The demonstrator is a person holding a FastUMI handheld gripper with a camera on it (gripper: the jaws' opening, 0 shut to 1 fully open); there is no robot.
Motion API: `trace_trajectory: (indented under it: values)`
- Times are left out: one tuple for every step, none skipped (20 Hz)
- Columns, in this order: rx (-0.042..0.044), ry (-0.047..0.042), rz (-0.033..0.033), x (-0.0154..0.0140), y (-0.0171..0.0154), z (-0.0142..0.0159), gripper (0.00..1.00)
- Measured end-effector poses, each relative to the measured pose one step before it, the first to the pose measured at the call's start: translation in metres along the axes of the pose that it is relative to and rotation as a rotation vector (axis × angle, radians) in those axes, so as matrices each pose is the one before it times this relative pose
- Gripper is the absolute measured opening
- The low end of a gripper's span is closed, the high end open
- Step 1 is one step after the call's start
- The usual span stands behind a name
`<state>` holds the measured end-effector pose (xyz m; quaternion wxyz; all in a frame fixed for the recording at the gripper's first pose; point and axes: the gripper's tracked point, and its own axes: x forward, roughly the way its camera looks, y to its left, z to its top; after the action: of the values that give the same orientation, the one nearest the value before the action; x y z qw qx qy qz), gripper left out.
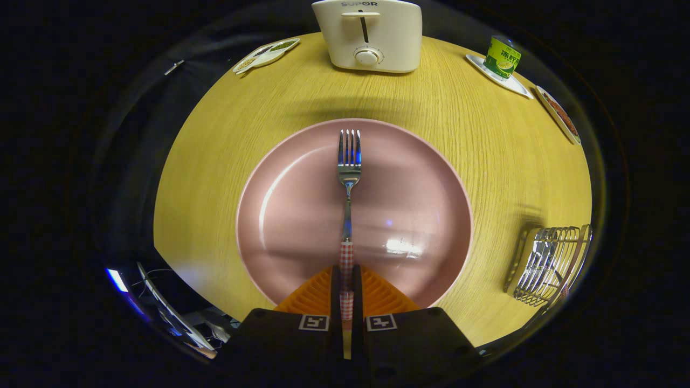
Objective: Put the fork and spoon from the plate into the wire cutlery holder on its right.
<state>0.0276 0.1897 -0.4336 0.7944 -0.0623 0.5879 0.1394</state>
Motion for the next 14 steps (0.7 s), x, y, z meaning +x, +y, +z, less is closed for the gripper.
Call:
trace_trajectory:
  values:
    - [-0.00165,-0.00596,0.01872,-0.00524,0.00169,0.00108,0.1]
    - [-0.00731,-0.00947,0.00411,-0.00684,-0.00173,0.00275,0.1]
    - [-0.00676,-0.00255,0.00773,-0.00685,-0.00055,-0.00078,0.1]
    - [-0.00375,-0.00419,0.01295,-0.00978,0.00019,0.00087,0.1]
    - [-0.00529,-0.00341,0.01171,-0.01142,-0.00012,-0.00011,0.1]
    - [-0.00415,-0.00368,0.01451,-0.01335,0.00047,-0.00026,0.1]
    - [-0.00667,0.00007,0.01425,-0.01335,-0.00016,-0.00105,0.1]
    - [-0.01034,0.0029,0.01375,-0.01706,0.00004,-0.00183,0.1]
    - [-0.01853,0.00493,0.01367,-0.01663,-0.00162,-0.00463,0.1]
    - [-0.02426,0.0064,0.00496,-0.01716,-0.00395,-0.00406,0.1]
    - [-0.02427,0.00485,-0.00152,-0.01793,-0.00718,-0.00458,0.1]
    - [-0.02048,0.0066,-0.00301,-0.01643,-0.00821,-0.00356,0.1]
    - [-0.01461,0.01854,0.0014,-0.0163,-0.00891,-0.00549,0.1]
    - [-0.01459,0.02943,0.00048,-0.01596,-0.00959,-0.00797,0.1]
